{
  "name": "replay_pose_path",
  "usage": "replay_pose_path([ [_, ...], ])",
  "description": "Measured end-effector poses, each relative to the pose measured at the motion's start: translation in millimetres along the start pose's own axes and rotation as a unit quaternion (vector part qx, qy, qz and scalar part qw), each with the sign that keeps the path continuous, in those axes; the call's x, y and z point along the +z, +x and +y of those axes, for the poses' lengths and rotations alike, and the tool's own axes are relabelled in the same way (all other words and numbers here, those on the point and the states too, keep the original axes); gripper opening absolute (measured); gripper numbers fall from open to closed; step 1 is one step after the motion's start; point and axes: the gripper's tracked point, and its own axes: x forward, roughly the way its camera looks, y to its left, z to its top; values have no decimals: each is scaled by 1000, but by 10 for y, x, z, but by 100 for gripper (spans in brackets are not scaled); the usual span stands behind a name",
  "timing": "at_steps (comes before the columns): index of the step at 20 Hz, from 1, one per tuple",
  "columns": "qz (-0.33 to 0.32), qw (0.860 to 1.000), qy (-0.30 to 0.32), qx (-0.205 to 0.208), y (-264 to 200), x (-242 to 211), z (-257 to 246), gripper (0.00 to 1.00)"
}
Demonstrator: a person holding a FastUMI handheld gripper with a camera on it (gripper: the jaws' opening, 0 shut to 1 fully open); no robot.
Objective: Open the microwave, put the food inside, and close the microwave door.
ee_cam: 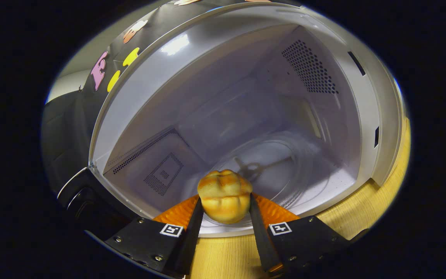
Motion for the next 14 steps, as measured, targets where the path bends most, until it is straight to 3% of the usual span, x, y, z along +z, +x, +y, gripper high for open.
replay_pose_path([
  [5,-9,1000,-5,3,8,29,9,71],
  [9,-15,999,-28,-11,-17,42,-4,80],
  [12,-21,999,-38,-15,-56,78,10,96],
  [14,-22,999,-41,-17,-63,83,12,96],
])
